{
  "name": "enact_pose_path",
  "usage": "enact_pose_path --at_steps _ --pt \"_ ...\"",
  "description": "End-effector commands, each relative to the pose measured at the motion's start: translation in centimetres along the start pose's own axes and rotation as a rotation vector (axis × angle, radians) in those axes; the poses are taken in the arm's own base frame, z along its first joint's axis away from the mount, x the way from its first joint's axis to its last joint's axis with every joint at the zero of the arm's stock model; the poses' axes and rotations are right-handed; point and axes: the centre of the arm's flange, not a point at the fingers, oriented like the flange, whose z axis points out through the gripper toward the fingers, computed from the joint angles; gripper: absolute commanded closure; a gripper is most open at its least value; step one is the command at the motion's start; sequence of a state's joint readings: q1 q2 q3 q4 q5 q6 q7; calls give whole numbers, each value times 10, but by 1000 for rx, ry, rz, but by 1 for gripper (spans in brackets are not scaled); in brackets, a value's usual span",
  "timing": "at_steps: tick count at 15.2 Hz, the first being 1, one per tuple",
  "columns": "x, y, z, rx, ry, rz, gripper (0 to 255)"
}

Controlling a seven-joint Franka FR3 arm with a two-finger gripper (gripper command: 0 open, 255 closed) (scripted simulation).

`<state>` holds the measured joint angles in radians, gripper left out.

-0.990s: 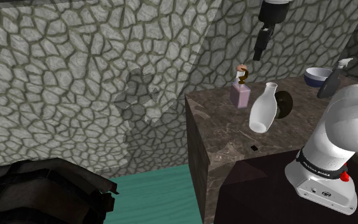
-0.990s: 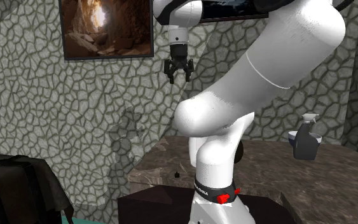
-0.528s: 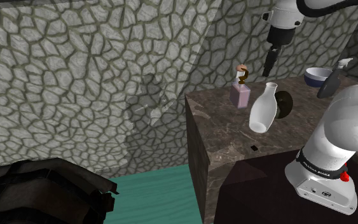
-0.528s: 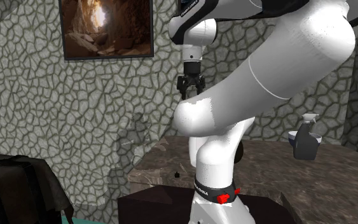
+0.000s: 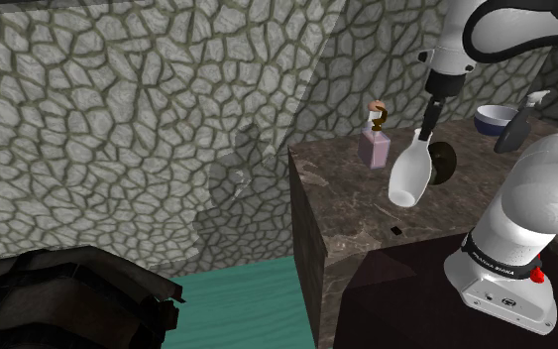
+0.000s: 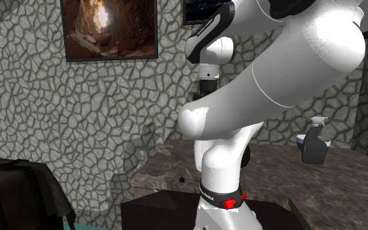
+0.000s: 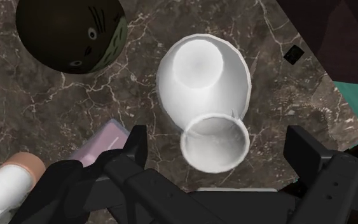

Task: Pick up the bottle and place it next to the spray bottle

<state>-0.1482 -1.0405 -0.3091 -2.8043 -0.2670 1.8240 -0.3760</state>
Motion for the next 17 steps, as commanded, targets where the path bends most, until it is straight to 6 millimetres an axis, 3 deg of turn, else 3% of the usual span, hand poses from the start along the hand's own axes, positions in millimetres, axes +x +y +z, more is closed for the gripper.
enact_pose_path --at_steps 1,5,12,13,17 --pt "-2 0 11 1 0 0 0" --pt "-2 0 29 1 0 0 0" --pt "-2 0 29 1 0 0 0" --pt "-2 0 29 1 0 0 255" --pt "-2 0 29 1 0 0 255"
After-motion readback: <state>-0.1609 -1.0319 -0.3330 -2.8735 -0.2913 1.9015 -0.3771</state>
